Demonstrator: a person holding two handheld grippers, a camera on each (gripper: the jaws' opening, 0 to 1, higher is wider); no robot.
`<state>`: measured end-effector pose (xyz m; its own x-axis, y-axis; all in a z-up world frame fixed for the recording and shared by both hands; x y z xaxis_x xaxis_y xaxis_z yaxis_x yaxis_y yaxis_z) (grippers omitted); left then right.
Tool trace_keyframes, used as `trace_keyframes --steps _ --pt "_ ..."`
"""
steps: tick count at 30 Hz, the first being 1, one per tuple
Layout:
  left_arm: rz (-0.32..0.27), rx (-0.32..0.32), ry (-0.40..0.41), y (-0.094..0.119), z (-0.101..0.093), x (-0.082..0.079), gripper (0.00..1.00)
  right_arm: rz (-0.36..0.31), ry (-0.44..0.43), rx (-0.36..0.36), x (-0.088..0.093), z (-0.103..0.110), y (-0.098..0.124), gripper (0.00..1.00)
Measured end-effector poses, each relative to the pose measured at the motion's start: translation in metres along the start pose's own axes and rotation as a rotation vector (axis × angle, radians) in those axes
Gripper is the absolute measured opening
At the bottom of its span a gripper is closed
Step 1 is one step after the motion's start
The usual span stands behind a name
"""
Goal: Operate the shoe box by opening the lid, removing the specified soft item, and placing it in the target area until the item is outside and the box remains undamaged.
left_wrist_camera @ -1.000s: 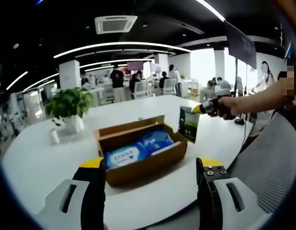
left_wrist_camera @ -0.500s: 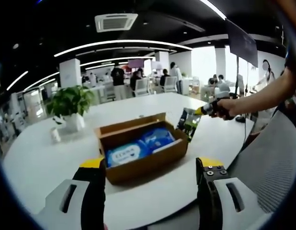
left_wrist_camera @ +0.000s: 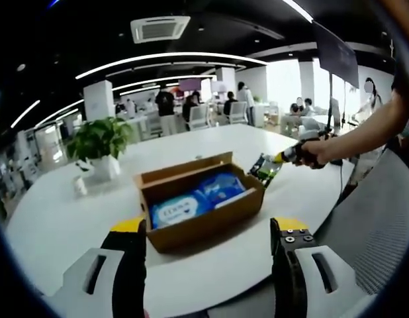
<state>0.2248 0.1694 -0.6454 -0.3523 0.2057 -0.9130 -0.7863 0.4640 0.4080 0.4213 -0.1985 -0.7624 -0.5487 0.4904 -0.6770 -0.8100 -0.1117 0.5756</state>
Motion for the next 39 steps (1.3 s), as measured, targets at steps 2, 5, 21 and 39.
trace_keyframes --steps 2,5,21,39 --pt "0.002 0.000 -0.003 0.000 0.000 0.000 0.79 0.002 -0.011 0.007 0.002 -0.003 -0.002 0.00" --pt "0.005 -0.003 -0.005 0.000 0.000 0.000 0.79 0.003 -0.018 0.022 0.003 -0.006 -0.004 0.00" --pt "0.017 -0.016 0.000 0.001 0.005 0.003 0.79 -0.005 -0.098 0.100 0.014 -0.013 -0.020 0.00" --pt "0.035 -0.021 0.000 0.000 0.009 0.006 0.79 0.022 -0.038 0.126 0.020 -0.015 -0.033 0.00"
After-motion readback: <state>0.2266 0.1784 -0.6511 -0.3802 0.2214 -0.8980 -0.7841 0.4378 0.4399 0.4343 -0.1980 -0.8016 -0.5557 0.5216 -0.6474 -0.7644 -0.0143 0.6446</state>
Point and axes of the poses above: the point that each gripper's makers call its tool centre point, and the gripper's own axes: y roughly backward along the fingers, z roughly to its left, x roughly out of its underside, the point moved 3 cm from there along y, roughly backward along the fingers, and after that the axes turned 7 degrees about x, right-handed, at the moved point
